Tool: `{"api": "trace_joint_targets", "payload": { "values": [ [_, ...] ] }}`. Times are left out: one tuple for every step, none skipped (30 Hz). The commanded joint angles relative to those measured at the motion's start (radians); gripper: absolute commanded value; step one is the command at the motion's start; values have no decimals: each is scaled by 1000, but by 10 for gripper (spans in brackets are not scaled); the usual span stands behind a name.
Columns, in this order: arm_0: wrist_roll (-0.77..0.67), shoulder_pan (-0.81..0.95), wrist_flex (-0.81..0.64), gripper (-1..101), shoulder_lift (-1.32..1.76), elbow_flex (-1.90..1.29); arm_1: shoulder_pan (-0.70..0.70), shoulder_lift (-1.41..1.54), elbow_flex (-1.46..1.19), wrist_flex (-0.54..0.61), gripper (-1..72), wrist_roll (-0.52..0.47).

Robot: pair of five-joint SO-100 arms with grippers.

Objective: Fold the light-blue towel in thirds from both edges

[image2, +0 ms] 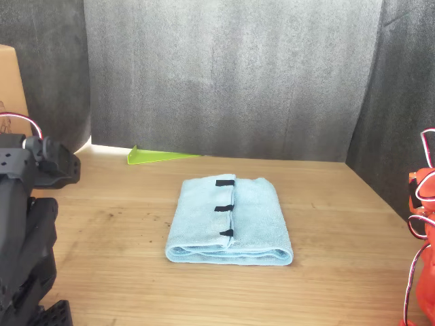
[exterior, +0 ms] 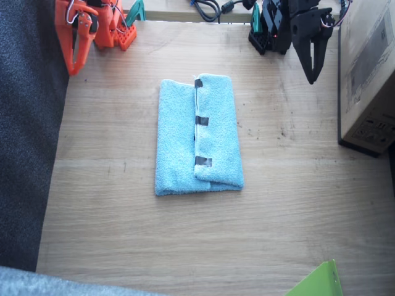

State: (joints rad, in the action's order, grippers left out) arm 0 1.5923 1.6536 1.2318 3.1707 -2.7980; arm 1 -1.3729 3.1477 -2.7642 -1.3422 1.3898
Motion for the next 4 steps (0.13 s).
{"api": "trace_joint_targets", "payload": {
  "values": [
    [6, 21, 5, -3, 8, -8, -37, 2, 0, -18, 0, -11],
    [5, 23, 5, -3, 8, -8, -38, 2, 0, -18, 0, -12],
    [5, 23, 5, -3, 8, -8, -38, 2, 0, -18, 0, -12],
    [5, 23, 5, -3, 8, -8, -38, 2, 0, -18, 0, -11]
  ]
}}
